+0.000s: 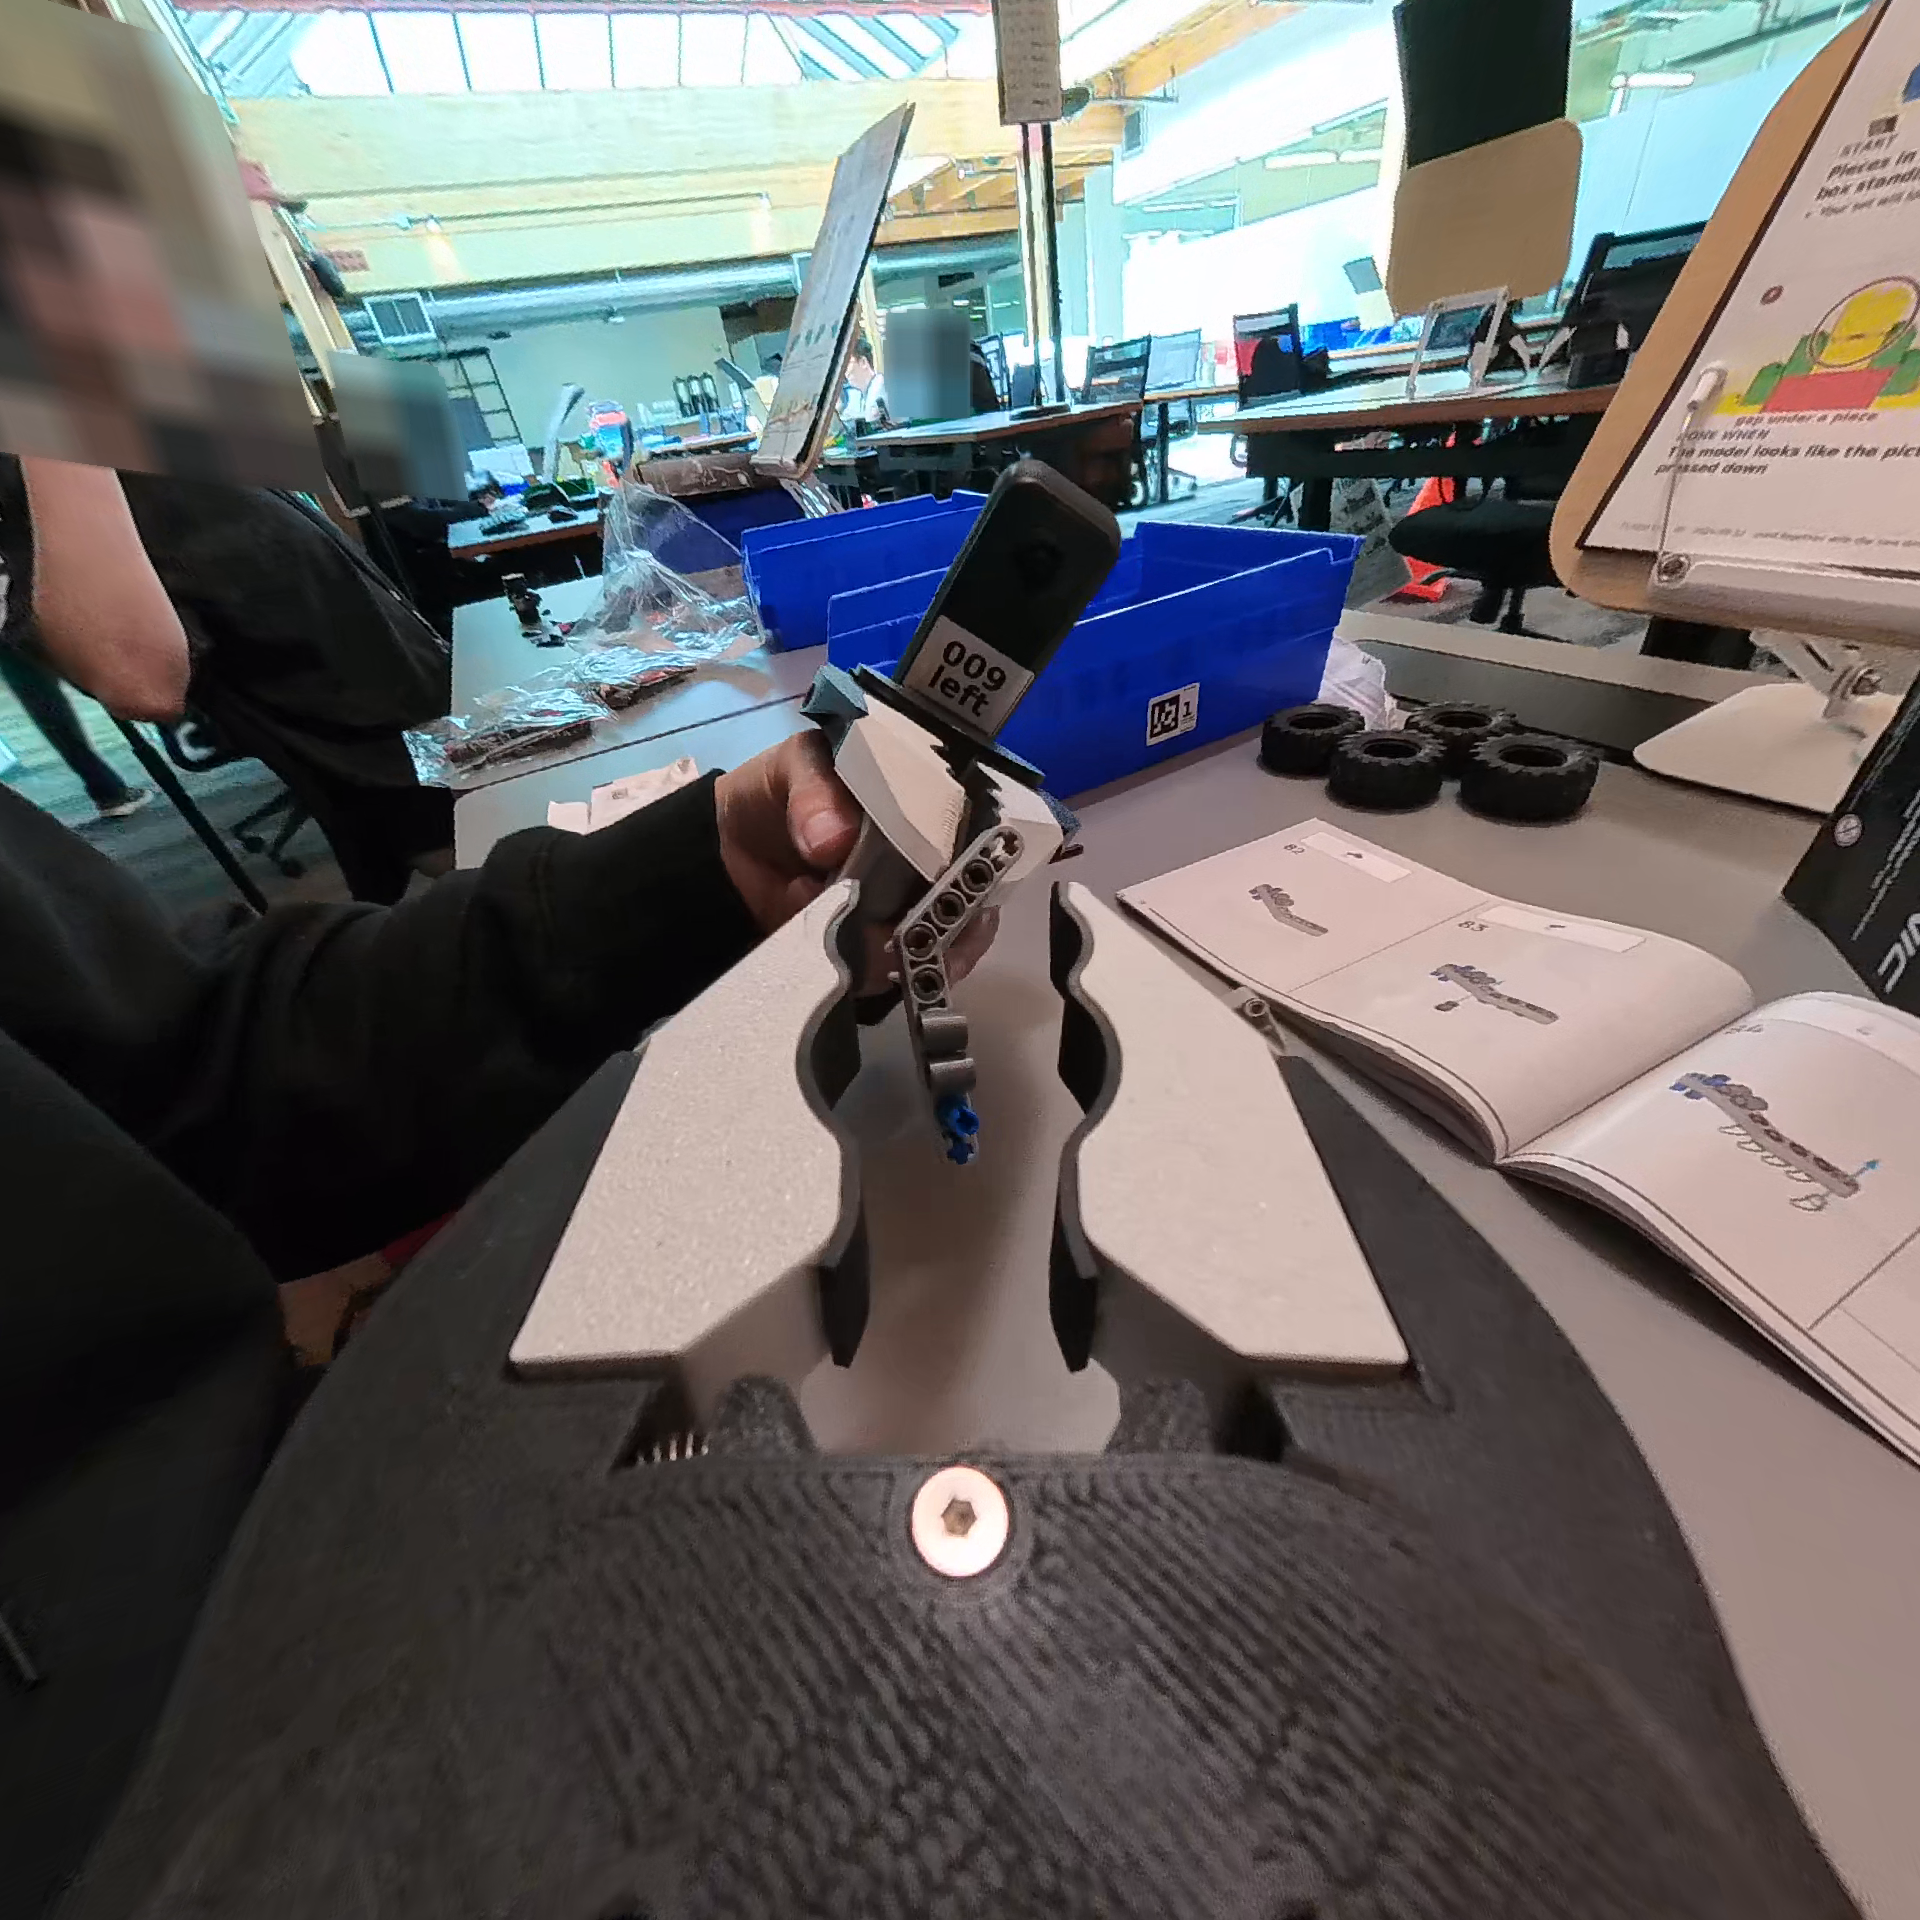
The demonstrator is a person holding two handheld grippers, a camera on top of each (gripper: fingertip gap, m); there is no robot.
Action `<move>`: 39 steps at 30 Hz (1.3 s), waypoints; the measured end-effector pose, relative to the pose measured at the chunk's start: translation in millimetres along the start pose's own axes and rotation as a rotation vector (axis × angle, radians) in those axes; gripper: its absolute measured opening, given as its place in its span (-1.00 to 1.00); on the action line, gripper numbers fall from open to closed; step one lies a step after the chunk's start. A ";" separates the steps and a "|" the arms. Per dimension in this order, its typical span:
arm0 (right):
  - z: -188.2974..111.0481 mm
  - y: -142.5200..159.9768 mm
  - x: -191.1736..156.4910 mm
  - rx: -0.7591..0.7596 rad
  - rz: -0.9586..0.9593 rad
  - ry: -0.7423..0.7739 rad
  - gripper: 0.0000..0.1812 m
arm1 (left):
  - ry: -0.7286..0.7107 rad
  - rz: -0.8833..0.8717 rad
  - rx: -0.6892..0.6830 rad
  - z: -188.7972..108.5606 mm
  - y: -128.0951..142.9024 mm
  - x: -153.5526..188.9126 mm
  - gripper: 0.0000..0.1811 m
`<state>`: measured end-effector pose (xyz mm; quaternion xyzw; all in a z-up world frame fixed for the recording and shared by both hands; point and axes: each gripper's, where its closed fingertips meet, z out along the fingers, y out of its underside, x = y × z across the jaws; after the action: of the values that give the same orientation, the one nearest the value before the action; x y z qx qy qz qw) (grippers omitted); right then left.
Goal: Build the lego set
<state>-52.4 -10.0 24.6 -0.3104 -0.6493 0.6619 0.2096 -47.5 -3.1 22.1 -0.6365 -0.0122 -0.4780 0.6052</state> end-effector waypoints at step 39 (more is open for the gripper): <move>-9.6 34.5 16.0 -0.149 0.228 -0.160 -0.91 | -0.264 0.181 -0.190 7.3 21.1 -32.5 -0.99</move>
<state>-53.1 5.4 -11.4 -0.3431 -0.6716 0.6542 0.0573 -48.2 15.3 -12.8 -0.7466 0.0111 -0.3330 0.5758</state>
